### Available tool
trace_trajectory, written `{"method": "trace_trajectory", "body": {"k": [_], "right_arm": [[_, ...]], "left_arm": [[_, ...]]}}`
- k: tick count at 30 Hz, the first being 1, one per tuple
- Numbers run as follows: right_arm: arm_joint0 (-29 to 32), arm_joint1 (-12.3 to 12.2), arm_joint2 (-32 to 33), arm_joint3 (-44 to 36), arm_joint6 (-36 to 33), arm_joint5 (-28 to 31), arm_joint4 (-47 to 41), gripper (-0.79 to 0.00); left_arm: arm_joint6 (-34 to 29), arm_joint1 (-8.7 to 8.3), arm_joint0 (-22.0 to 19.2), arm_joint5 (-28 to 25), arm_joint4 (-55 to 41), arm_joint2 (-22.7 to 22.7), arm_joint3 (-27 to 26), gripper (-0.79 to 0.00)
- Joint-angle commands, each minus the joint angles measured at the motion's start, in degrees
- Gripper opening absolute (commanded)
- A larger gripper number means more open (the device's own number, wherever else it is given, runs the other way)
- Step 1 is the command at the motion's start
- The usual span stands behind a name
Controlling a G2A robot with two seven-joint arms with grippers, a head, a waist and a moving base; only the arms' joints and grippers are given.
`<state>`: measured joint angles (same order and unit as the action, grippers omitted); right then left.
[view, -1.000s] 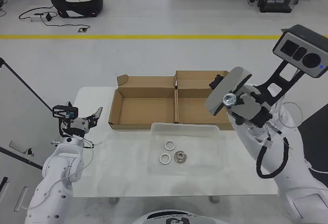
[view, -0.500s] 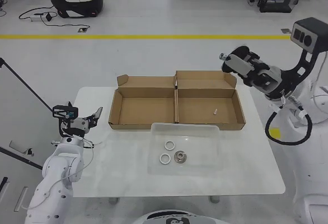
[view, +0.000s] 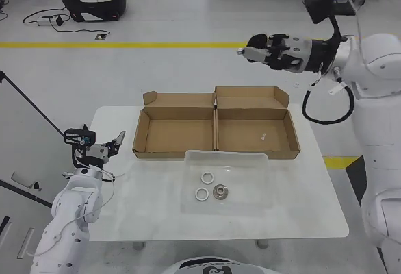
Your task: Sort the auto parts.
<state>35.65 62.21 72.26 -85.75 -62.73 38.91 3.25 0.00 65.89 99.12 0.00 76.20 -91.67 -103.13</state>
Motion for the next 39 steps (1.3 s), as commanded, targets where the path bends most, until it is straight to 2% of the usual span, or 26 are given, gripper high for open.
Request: {"method": "trace_trajectory", "body": {"k": [1,6,13,28,39], "right_arm": [[-4.94,0.44,-3.83,2.97,-1.03,1.6,6.81,-0.785],[-12.1,1.63,-12.22,9.1,0.44,3.07,19.14,-0.785],[-16.32,2.38,-20.23,15.09,2.12,4.76,30.45,-0.785],[-15.61,3.8,-31.45,26.41,4.82,7.45,42.79,-0.785],[-13.98,6.68,-38.93,33.96,6.31,8.27,46.39,-0.785]], "left_arm": [[0.0,0.0,0.0,0.0,0.0,0.0,0.0,0.0],[0.0,0.0,0.0,0.0,0.0,0.0,0.0,0.0],[0.0,0.0,0.0,0.0,0.0,0.0,0.0,0.0],[0.0,0.0,0.0,0.0,0.0,0.0,0.0,0.0],[0.0,0.0,0.0,0.0,0.0,0.0,0.0,0.0]]}}
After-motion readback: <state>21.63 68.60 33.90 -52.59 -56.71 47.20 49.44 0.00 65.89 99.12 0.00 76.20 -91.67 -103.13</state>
